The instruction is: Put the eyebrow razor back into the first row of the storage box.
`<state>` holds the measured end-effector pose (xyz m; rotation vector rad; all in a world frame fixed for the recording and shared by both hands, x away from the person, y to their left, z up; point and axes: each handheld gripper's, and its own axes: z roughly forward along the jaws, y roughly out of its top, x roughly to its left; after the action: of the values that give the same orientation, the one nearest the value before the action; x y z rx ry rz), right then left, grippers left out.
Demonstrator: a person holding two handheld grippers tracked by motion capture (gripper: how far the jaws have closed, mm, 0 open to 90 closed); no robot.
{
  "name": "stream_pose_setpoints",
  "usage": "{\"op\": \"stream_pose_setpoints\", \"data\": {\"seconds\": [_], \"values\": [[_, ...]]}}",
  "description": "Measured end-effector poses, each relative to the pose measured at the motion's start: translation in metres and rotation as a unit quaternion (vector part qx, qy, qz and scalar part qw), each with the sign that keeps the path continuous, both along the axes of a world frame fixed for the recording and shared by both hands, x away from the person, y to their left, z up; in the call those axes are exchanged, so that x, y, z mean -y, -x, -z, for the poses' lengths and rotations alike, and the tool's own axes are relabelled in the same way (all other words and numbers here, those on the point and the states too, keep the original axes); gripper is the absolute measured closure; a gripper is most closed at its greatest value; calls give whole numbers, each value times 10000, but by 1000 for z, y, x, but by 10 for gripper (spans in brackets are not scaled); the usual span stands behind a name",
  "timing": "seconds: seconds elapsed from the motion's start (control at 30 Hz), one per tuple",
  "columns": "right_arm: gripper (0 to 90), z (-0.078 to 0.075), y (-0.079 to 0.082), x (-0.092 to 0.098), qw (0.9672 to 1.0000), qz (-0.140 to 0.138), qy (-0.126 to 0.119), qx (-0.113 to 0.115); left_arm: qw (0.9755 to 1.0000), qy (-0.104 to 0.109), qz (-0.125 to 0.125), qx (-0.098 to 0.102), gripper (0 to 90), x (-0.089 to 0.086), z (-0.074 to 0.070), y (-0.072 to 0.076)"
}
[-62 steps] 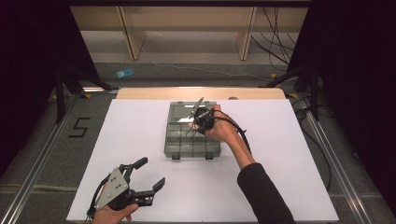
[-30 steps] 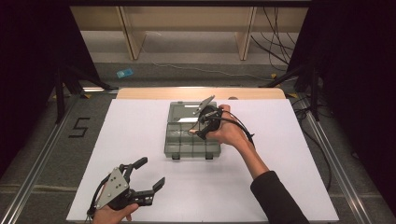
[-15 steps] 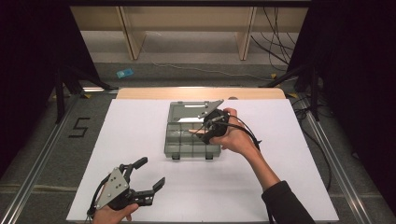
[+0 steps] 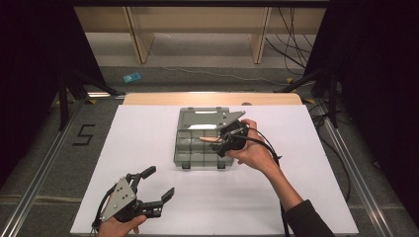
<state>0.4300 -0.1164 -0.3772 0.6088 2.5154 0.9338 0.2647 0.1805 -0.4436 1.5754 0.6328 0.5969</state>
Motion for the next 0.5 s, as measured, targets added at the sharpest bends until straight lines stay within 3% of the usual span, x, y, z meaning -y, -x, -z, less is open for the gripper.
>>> {"op": "stream_pose_setpoints", "data": {"seconds": [0.17,0.37,0.5], "values": [[300,2,9,6,9999,-33,-136,8,9999,-59,-5,149,159,-1,-1,-2],[297,-2,13,16,9992,37,-388,56,9999,-39,4,143,159,-1,-1,-2],[291,0,16,21,9992,30,-401,17,9998,22,41,190,159,0,-1,-2]]}}
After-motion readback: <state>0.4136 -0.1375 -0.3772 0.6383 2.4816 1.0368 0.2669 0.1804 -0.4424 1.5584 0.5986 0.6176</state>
